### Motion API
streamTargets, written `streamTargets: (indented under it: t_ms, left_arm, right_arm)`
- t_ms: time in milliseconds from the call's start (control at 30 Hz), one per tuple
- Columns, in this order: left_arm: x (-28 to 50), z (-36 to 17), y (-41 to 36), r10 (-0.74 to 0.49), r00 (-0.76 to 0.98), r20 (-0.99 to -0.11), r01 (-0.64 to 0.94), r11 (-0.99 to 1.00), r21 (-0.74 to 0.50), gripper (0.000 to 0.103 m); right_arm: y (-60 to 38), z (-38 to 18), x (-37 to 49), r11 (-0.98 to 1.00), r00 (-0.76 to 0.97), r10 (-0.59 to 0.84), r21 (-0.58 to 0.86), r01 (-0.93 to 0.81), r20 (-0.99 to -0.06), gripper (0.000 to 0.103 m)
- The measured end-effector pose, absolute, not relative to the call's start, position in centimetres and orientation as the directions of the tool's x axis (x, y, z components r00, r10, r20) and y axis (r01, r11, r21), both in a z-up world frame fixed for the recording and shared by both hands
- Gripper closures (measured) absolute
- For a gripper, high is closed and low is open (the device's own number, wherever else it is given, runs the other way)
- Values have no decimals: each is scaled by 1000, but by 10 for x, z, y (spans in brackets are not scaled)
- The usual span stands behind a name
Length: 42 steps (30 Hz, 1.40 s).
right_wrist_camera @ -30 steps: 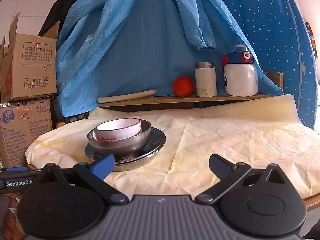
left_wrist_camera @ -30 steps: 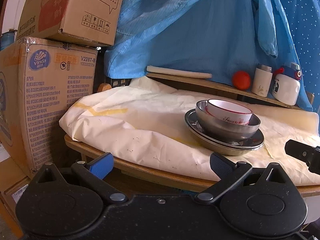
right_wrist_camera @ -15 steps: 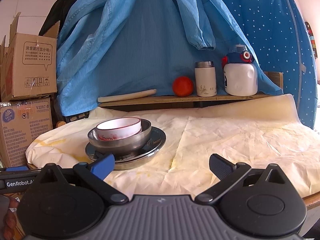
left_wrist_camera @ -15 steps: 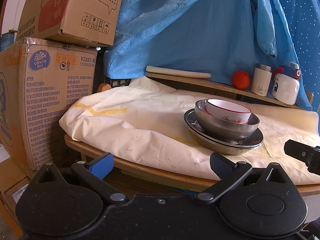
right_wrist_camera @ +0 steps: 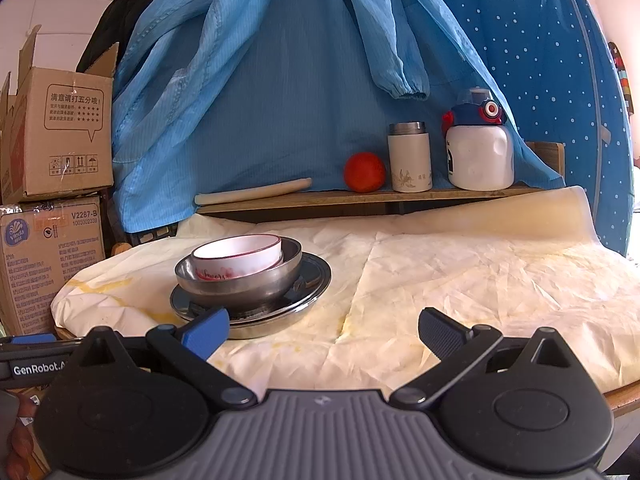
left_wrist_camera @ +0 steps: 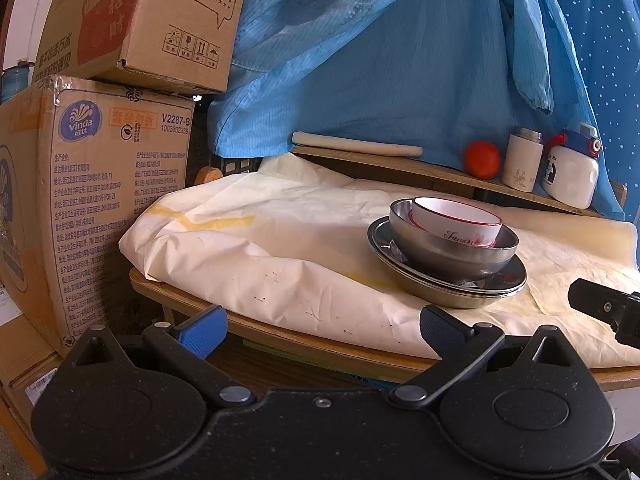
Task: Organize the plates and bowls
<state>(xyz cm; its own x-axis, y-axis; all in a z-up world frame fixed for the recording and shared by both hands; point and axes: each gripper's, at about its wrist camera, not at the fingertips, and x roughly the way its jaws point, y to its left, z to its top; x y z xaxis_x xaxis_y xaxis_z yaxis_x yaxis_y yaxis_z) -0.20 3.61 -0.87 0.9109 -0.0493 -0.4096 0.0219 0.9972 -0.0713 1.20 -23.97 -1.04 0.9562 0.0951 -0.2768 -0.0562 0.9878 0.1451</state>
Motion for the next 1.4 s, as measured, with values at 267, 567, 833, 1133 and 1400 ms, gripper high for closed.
streamTargets:
  t_ms: [267, 567, 833, 1133, 1400]
  left_arm:
    - [-2, -9, 36, -49, 911, -410, 22, 997, -70, 1]
    - [-3, -9, 35, -50, 910, -411, 24, 997, -70, 1]
    - [1, -11, 34, -125, 884, -450, 84, 990, -109, 1]
    - [-1, -13, 33, -129, 887, -444, 87, 990, -114, 1]
    - [-2, -11, 33, -123, 890, -438, 86, 991, -105, 1]
  right_arm:
    - [-240, -11, 12, 988, 956, 95, 147, -56, -278, 0]
    - [-240, -12, 12, 988, 956, 94, 147, -54, -278, 0]
    - [-240, -12, 12, 988, 956, 93, 148, -53, -279, 0]
    - [-240, -14, 11, 987, 955, 91, 150, -50, -281, 0]
    - [-240, -14, 11, 987, 955, 91, 150, -50, -281, 0]
